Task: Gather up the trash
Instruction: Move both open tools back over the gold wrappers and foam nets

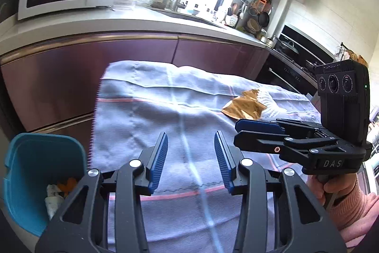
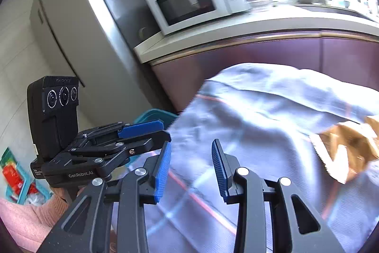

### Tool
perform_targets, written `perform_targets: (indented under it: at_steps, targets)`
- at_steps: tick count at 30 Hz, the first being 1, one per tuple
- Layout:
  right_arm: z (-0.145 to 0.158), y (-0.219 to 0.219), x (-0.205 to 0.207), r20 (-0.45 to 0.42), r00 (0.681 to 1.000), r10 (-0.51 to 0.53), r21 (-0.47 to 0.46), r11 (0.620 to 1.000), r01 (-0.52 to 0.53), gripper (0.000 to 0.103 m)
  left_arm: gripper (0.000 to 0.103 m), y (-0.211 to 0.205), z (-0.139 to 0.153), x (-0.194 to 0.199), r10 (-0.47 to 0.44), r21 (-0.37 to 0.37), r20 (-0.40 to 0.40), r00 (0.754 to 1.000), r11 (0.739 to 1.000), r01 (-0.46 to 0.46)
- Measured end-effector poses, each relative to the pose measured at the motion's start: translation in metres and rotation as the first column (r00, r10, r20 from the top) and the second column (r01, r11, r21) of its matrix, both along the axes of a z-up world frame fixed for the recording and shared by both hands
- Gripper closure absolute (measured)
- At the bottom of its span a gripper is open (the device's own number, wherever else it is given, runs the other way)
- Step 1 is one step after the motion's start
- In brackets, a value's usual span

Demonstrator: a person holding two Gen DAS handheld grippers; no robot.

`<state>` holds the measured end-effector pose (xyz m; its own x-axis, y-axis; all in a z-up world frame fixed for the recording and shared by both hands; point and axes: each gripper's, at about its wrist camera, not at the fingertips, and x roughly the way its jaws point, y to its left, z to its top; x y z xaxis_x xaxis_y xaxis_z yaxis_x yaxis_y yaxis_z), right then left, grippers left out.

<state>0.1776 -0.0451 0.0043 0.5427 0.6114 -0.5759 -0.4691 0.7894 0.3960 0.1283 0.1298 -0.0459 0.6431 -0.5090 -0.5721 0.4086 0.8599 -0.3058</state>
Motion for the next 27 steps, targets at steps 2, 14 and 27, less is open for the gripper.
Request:
perform_targets:
  at_steps: [2, 14, 27]
  targets:
    - [-0.001, -0.023, -0.003, -0.001, 0.999, -0.052, 0.000, 0.999, 0.052, 0.069, 0.062, -0.023, -0.002, 0.004, -0.037, 0.006, -0.010, 0.999, 0.999, 0.037]
    - [-0.027, -0.128, -0.005, -0.054, 0.958, -0.281, 0.030, 0.959, 0.283, 0.069, 0.061, -0.120, -0.011, 0.026, -0.162, 0.076, -0.056, 0.985, 0.983, 0.166]
    - [-0.039, -0.165, 0.022, -0.068, 0.928, -0.365, 0.022, 0.930, 0.367, 0.069, 0.054, -0.173, -0.023, 0.046, -0.194, 0.114, -0.098, 0.976, 0.972, 0.204]
